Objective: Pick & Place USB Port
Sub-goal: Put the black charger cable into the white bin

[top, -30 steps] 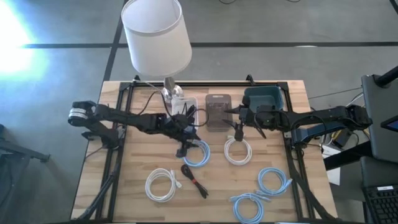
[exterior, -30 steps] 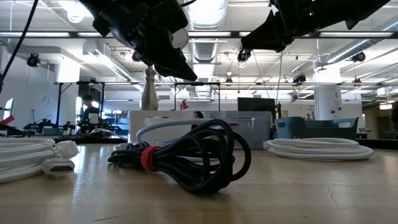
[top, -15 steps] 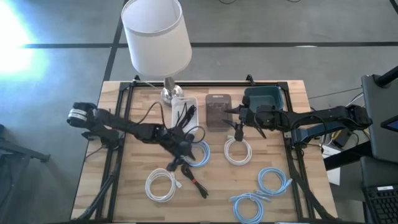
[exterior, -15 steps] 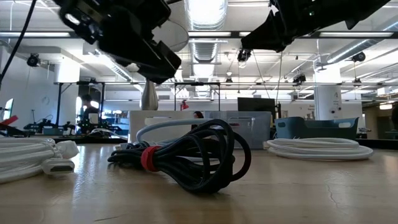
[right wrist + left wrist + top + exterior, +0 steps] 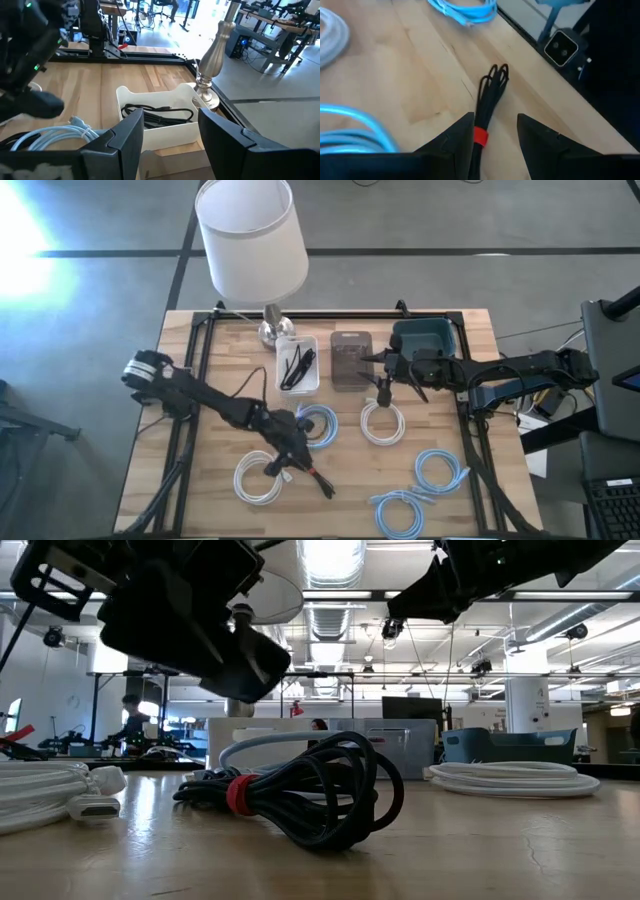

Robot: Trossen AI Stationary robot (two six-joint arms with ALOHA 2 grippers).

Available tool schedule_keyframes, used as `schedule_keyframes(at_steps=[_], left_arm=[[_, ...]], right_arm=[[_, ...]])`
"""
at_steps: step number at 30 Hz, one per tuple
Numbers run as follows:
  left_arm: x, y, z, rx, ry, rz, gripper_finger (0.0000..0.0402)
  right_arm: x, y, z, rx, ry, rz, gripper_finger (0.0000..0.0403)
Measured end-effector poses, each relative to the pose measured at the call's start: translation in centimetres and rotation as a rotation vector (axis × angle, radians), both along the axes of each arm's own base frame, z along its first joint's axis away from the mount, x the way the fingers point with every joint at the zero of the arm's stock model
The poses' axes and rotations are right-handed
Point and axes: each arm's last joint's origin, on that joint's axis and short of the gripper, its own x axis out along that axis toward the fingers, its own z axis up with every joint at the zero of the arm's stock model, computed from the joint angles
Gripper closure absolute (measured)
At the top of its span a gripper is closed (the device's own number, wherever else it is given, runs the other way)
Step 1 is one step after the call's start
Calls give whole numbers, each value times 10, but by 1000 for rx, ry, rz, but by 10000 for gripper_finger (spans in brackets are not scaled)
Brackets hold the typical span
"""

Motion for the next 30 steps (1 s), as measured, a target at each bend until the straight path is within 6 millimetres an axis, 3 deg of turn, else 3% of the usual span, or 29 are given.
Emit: schedule_keyframes(at_steps=[10,23,30], left_arm=[[14,-10,-40,47,85,-30,249],[32,-14,-68,123,80,-26,251],[32,-13,-62,122,57,-13,319]], right_arm=[[0,0,0,130,-40,-31,220],[-1,3,-4,246,-50,-37,220],[-2,5,-8,242,-37,-30,220]])
